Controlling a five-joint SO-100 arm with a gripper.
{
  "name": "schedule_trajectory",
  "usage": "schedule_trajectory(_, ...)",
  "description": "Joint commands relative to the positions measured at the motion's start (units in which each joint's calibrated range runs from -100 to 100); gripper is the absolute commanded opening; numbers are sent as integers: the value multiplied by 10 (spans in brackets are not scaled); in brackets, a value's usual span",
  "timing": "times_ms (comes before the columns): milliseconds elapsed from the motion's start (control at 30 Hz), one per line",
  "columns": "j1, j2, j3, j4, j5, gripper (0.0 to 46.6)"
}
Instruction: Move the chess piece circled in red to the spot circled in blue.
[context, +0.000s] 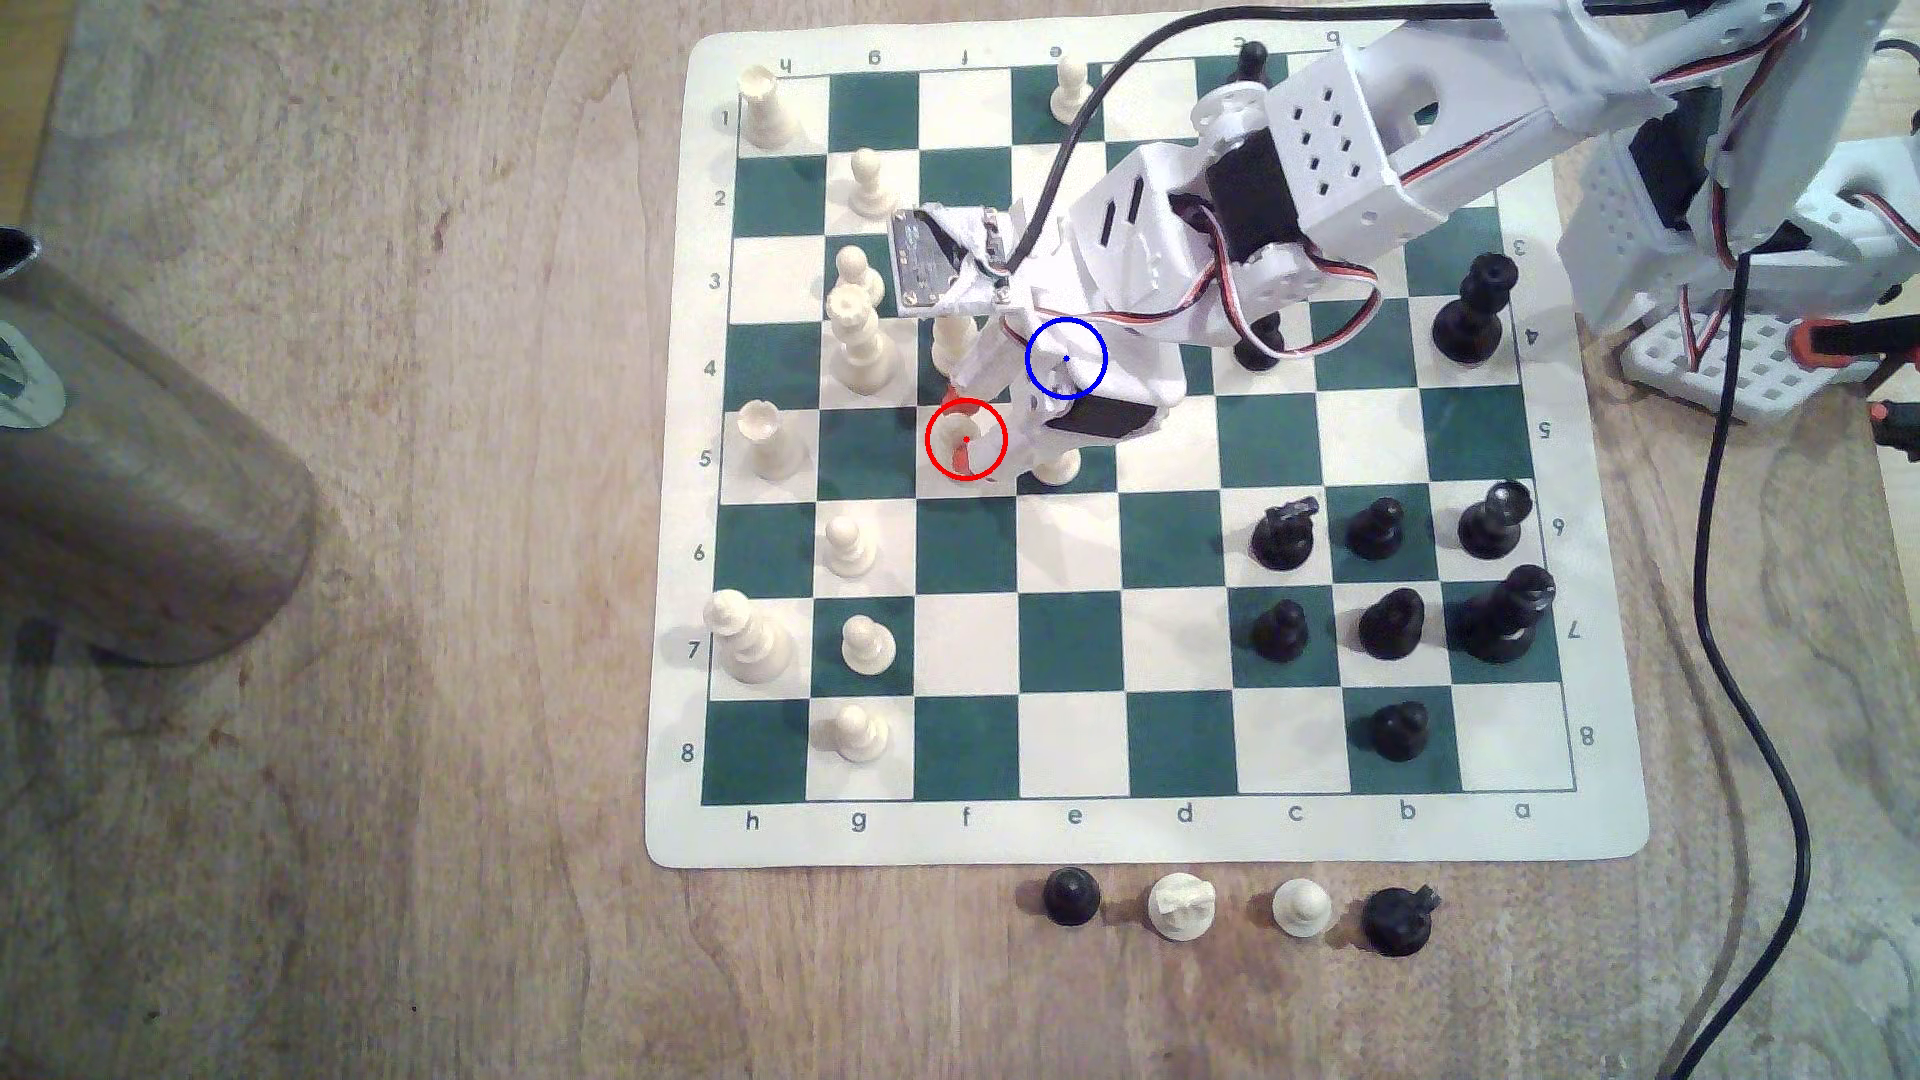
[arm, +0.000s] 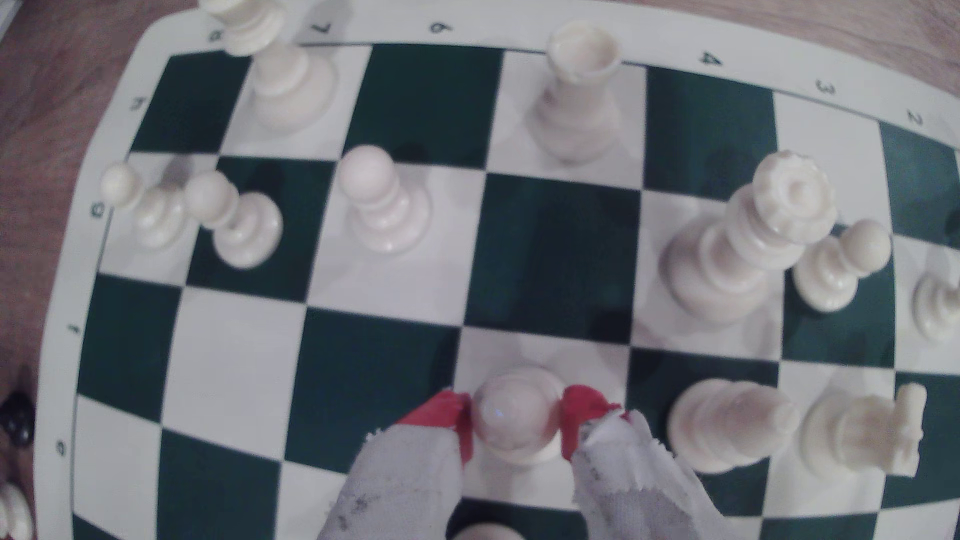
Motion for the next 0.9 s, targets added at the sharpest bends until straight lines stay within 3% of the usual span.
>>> schedule_trajectory(0, 8, -52, -40, 4, -3, 7)
schedule_trajectory(467, 8, -155, -116, 99, -16, 4)
schedule_trajectory(867, 23, -375, 46, 148, -16, 4)
